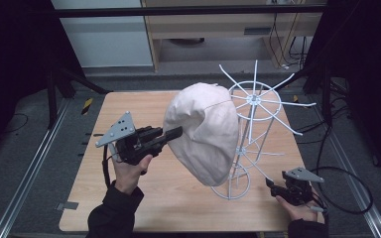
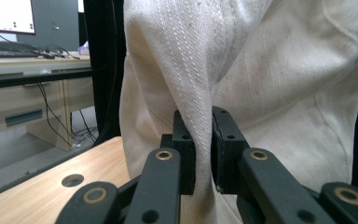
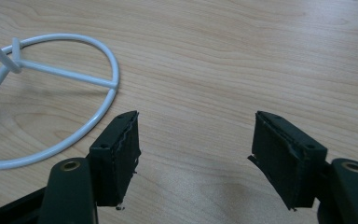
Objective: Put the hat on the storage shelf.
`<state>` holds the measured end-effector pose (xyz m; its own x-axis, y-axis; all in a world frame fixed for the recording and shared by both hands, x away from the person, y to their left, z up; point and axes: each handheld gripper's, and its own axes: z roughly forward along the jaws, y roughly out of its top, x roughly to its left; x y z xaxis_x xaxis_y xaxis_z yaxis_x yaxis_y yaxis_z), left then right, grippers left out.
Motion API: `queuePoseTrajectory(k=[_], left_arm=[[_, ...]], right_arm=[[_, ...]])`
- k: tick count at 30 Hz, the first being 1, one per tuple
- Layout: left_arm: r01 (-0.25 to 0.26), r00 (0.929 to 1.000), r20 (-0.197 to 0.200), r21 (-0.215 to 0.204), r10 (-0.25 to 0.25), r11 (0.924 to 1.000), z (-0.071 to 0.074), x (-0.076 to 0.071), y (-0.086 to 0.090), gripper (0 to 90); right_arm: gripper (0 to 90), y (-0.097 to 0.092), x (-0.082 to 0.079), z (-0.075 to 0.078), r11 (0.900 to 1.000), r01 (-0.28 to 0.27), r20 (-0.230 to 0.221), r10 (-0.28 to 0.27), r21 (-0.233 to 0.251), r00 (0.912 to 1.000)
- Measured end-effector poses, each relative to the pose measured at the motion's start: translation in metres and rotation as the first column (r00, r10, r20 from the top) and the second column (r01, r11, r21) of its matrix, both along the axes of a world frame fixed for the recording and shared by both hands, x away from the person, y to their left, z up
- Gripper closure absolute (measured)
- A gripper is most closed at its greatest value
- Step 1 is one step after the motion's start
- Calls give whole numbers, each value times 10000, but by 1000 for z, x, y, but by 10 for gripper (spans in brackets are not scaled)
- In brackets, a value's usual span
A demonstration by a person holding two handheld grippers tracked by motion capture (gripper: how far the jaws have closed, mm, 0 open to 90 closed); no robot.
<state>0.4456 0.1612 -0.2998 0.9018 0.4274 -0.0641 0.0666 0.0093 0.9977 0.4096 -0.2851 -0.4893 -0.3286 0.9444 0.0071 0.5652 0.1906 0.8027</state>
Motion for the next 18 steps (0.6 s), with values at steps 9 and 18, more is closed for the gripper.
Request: queuePoseTrajectory(k=[9,18], left_arm=[[-247,9997,-45,549,250,9982,-5,-3,7,689],[-1179,9922,-254,1213,1218,9856,-19,-15,37,478]], right_arm=[[319,1,0,0,10000,-73,44,73,-29,10000],[307,0,0,0,10000,21,79,-21,67,10000]])
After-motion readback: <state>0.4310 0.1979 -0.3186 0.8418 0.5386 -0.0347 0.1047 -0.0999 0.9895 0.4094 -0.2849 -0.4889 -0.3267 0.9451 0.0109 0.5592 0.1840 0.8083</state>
